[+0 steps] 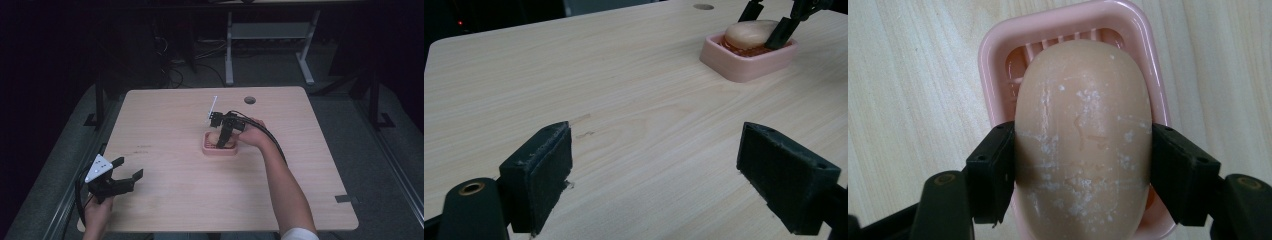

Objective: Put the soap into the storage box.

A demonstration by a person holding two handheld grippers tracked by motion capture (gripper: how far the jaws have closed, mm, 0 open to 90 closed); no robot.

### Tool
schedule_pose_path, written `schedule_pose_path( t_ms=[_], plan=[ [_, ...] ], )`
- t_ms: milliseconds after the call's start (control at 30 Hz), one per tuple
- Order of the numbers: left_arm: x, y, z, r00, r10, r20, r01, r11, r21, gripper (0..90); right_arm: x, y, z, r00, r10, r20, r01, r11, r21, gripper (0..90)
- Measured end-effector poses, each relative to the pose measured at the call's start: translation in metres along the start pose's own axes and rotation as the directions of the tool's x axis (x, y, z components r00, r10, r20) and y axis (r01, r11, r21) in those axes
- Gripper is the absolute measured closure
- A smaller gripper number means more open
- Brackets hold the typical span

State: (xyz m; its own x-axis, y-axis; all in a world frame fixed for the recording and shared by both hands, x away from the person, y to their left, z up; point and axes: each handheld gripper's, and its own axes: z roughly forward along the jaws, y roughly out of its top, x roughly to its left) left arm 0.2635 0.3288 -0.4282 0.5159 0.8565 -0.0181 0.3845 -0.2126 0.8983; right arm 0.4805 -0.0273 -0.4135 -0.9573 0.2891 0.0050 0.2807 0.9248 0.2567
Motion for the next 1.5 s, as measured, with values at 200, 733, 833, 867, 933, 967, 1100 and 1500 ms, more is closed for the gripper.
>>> schedule_pose_path(
  t_ms=[200,733,833,867,933,967,1100,1500],
  plan=[
    [0.000,0.000,0.000,1.0000,-0.003,-0.001,0.003,1.0000,0.001,14.3,0.000,0.000,-0.001,1.0000,0.002,0.000,-0.002,1.000,-0.002,31.4],
    [0.000,0.000,0.000,1.0000,0.003,-0.002,-0.003,1.0000,0.006,14.3,0.000,-0.007,-0.010,0.9995,0.026,-0.016,-0.027,0.998,-0.056,29.2],
    [0.000,0.000,0.001,1.0000,0.002,-0.001,-0.002,1.0000,0.007,14.3,0.000,-0.008,-0.013,0.9995,0.027,-0.016,-0.028,0.998,-0.060,28.5],
    [0.000,0.000,0.001,1.0000,0.002,-0.001,-0.002,1.0000,0.008,14.3,0.000,-0.008,-0.013,0.9994,0.029,-0.021,-0.030,0.998,-0.061,28.5],
    [0.000,0.000,0.001,1.0000,0.003,0.001,-0.003,1.0000,0.008,14.3,0.000,-0.010,-0.015,0.9994,0.031,-0.017,-0.032,0.997,-0.064,28.2],
    [0.000,0.000,0.001,1.0000,0.003,0.000,-0.003,1.0000,0.008,14.3,0.000,-0.011,-0.015,0.9992,0.036,-0.017,-0.037,0.997,-0.068,28.0],
    [0.000,0.000,0.000,1.0000,0.005,-0.002,-0.005,1.0000,0.006,14.3,0.000,-0.017,-0.016,0.9987,0.046,-0.024,-0.047,0.996,-0.079,28.1],
    [0.000,0.000,-0.001,1.0000,0.007,0.000,-0.007,1.0000,0.005,14.3,0.002,-0.029,-0.029,0.9976,0.068,-0.015,-0.069,0.992,-0.108,28.0]
  ],
)
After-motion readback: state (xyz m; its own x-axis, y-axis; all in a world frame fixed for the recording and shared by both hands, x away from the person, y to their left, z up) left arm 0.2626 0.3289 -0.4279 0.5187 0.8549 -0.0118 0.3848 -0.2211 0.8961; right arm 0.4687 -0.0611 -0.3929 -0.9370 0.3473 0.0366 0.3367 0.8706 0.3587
